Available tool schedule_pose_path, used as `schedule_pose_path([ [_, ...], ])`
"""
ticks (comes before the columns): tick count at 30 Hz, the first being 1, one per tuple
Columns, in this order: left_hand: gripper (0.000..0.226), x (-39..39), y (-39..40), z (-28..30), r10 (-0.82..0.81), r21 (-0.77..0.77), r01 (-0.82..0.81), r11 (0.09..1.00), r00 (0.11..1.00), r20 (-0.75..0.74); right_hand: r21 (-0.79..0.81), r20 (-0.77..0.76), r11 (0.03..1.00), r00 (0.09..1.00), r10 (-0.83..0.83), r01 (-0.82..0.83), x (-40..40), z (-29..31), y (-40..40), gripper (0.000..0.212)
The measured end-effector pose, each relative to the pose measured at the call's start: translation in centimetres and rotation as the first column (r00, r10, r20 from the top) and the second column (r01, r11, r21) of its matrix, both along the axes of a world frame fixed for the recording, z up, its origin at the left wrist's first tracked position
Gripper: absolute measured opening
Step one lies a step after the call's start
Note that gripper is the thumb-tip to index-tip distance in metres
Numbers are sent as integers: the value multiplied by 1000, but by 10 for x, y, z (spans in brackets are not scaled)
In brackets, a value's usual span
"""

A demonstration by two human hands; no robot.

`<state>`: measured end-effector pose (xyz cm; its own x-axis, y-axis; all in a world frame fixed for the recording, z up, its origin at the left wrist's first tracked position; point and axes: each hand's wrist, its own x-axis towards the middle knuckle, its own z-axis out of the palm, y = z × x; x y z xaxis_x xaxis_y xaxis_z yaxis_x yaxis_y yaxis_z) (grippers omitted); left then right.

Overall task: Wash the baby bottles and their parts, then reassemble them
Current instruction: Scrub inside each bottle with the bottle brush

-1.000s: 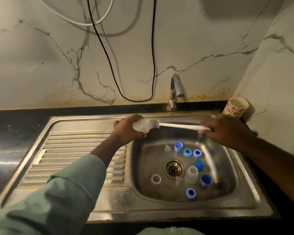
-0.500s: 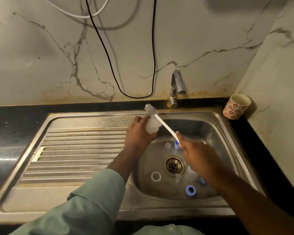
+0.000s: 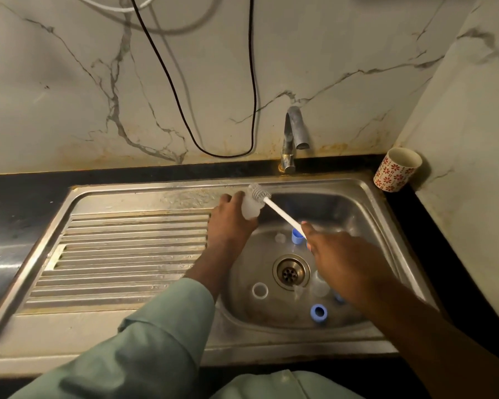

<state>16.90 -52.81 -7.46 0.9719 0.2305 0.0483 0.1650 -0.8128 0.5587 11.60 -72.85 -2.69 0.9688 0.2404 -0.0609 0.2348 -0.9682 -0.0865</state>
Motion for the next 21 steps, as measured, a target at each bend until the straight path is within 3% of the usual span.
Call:
schedule_pose_path([
  [9, 67, -5, 1, 0, 74, -118, -70, 991, 997, 27, 11, -73, 1000, 997, 5, -5, 7, 5, 5, 53],
  [15, 66, -5, -7, -4, 149, -281, -128, 951, 987, 54, 16, -74, 1000, 997, 2, -1, 6, 4, 2, 47],
  [21, 62, -5, -11, -13, 187, -422, -135, 897, 979, 84, 129, -172, 992, 985, 10, 12, -6, 7, -6, 39],
])
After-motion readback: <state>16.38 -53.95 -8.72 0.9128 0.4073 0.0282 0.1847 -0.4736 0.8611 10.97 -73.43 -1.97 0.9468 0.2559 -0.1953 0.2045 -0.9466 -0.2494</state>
